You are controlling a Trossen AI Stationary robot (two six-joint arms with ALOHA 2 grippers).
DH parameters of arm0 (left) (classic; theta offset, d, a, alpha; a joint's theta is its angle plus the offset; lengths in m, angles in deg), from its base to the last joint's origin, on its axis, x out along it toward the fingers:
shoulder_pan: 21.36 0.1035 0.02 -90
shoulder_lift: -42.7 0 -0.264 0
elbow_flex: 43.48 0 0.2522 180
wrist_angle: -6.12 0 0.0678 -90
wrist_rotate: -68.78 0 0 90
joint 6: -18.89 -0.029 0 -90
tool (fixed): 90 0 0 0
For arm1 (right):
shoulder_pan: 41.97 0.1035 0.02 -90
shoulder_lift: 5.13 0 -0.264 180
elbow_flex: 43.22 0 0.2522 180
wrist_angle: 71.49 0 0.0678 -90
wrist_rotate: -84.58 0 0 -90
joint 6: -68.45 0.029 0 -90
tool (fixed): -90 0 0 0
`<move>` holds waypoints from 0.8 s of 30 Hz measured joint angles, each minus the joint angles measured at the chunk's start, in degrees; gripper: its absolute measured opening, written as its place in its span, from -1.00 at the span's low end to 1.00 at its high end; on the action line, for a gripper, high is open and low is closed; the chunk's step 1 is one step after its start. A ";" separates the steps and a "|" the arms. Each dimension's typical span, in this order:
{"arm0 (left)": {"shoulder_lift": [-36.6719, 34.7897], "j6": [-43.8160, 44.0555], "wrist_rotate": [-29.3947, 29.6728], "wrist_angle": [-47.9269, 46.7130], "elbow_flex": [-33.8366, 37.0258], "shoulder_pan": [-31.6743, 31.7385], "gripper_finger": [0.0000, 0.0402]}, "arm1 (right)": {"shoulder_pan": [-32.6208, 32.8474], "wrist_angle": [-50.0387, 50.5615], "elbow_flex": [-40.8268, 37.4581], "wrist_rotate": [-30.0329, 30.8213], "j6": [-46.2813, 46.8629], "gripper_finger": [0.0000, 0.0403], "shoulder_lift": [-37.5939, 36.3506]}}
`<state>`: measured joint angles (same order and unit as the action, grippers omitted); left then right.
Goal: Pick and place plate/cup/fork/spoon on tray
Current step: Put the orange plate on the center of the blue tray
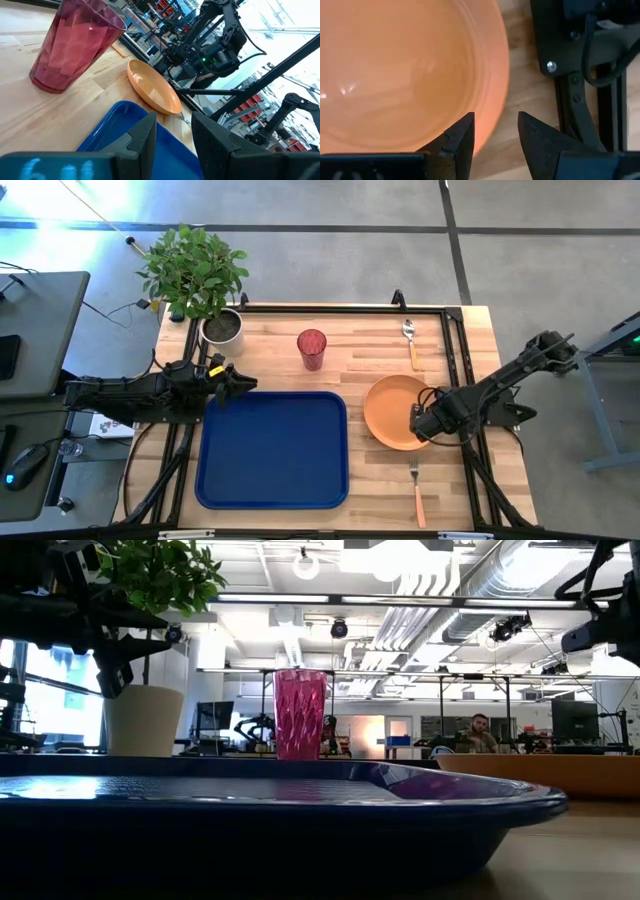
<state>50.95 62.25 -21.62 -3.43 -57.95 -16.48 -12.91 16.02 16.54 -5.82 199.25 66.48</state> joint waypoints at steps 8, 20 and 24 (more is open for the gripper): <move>-0.01 0.07 0.00 0.01 0.00 0.00 -0.43 | 0.00 0.86 0.00 -1.88 -0.15 -0.29 5.30; -0.01 0.07 0.02 0.00 0.00 0.00 -0.43 | -0.01 -2.34 0.00 -1.49 -0.12 -0.29 13.02; 0.00 0.09 0.00 -0.01 0.00 0.00 -0.43 | 0.00 -4.15 0.00 -1.49 -0.12 -0.29 16.03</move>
<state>50.94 62.33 -21.62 -3.44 -57.95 -16.48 -12.91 11.88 16.54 -7.31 199.12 82.51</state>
